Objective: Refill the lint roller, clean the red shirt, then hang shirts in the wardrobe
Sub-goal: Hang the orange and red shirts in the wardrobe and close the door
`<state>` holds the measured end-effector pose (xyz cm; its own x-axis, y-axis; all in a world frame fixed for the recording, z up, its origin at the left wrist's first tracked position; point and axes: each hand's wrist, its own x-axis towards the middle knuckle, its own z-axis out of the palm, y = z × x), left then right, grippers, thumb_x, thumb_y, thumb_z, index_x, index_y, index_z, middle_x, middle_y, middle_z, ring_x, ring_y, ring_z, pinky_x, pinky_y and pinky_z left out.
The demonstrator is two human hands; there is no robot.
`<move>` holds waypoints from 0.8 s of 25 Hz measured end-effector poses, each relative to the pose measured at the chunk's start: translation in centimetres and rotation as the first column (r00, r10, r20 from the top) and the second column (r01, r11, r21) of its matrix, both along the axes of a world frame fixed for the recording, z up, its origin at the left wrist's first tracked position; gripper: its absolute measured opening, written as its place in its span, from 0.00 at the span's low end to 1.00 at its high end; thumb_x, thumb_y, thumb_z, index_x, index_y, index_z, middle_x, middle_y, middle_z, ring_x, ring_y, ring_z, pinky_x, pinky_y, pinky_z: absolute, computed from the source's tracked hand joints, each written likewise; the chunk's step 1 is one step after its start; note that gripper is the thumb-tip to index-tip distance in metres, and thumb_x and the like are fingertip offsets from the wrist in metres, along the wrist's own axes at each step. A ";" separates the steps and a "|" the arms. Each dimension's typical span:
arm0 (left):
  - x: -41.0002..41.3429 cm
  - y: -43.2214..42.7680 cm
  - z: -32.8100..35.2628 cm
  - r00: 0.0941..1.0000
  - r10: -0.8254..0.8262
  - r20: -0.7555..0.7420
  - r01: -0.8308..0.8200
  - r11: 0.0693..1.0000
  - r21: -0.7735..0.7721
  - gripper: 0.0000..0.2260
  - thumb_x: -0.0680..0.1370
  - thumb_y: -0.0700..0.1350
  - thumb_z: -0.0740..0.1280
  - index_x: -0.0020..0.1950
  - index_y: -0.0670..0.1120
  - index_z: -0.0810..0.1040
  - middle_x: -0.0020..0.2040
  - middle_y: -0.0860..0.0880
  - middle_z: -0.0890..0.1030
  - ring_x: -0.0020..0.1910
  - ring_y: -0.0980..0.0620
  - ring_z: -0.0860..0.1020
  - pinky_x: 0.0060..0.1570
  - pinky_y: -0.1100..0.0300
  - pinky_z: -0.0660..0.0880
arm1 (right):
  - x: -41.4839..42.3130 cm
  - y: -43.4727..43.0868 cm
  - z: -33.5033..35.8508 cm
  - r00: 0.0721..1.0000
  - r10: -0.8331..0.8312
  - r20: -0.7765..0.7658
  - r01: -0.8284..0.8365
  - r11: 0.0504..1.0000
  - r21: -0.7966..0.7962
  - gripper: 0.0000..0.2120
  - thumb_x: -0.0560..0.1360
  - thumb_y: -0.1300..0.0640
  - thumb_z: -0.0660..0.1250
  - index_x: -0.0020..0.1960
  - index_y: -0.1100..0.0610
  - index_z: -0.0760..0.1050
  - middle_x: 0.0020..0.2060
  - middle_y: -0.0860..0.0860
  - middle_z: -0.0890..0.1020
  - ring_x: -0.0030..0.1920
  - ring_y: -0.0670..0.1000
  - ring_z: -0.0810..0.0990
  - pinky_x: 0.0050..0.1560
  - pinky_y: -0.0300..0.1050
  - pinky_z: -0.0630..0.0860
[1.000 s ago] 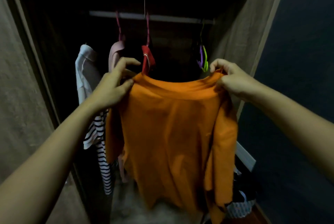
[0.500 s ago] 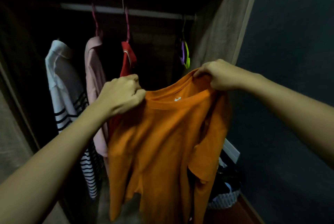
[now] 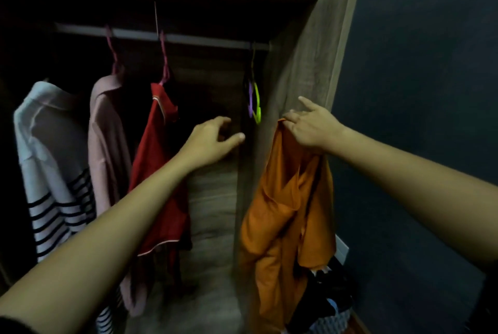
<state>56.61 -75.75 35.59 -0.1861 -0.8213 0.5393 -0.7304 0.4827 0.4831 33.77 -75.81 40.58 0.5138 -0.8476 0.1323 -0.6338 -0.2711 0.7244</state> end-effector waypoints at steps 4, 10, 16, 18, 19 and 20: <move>-2.5 -5.1 3.3 0.968 0.134 -0.212 -0.125 0.991 0.053 0.24 0.77 0.54 0.64 0.68 0.43 0.71 0.65 0.43 0.76 0.65 0.46 0.72 0.62 0.60 0.67 | -1.2 -2.2 -0.8 0.999 0.026 0.042 -0.024 0.999 -0.045 0.44 0.65 0.54 0.24 0.71 0.61 0.63 0.72 0.59 0.65 0.71 0.56 0.66 0.72 0.53 0.55; -7.3 -12.2 6.2 0.917 0.228 -0.327 -0.150 0.957 0.248 0.28 0.79 0.55 0.57 0.72 0.38 0.61 0.70 0.38 0.68 0.69 0.40 0.67 0.65 0.55 0.65 | -1.4 -2.9 -1.1 0.999 0.024 0.029 -0.023 0.999 -0.049 0.24 0.80 0.55 0.44 0.75 0.61 0.52 0.76 0.58 0.54 0.75 0.56 0.56 0.73 0.51 0.57; -10.2 -14.6 6.7 0.858 0.318 -0.403 -0.238 0.942 0.236 0.16 0.81 0.46 0.55 0.64 0.39 0.70 0.62 0.39 0.75 0.60 0.41 0.75 0.55 0.55 0.72 | -2.0 -3.2 -1.2 0.997 0.074 -0.007 -0.074 0.996 -0.058 0.28 0.79 0.50 0.48 0.75 0.61 0.49 0.76 0.59 0.51 0.76 0.56 0.53 0.74 0.51 0.55; -10.2 -14.2 6.9 0.827 0.328 -0.457 -0.275 0.944 0.181 0.16 0.81 0.44 0.54 0.65 0.38 0.68 0.63 0.38 0.74 0.61 0.41 0.74 0.57 0.54 0.71 | -1.9 -3.1 -1.3 0.996 0.087 0.006 -0.086 0.994 -0.063 0.27 0.79 0.51 0.48 0.75 0.61 0.48 0.76 0.58 0.51 0.76 0.57 0.52 0.74 0.51 0.54; -10.1 -13.7 6.9 0.808 0.327 -0.491 -0.284 0.945 0.162 0.16 0.80 0.43 0.55 0.65 0.38 0.68 0.64 0.38 0.73 0.61 0.40 0.74 0.58 0.53 0.70 | -1.9 -3.1 -1.3 0.996 0.094 0.011 -0.093 0.993 -0.069 0.28 0.79 0.51 0.48 0.75 0.61 0.48 0.76 0.58 0.50 0.76 0.57 0.52 0.74 0.51 0.53; -9.8 -13.0 6.8 0.783 0.331 -0.527 -0.295 0.943 0.154 0.15 0.79 0.42 0.55 0.64 0.38 0.67 0.63 0.38 0.74 0.61 0.40 0.74 0.58 0.53 0.70 | -1.9 -3.1 -1.3 0.995 0.097 0.012 -0.096 0.993 -0.076 0.28 0.79 0.51 0.48 0.75 0.61 0.48 0.76 0.58 0.50 0.76 0.56 0.52 0.74 0.51 0.53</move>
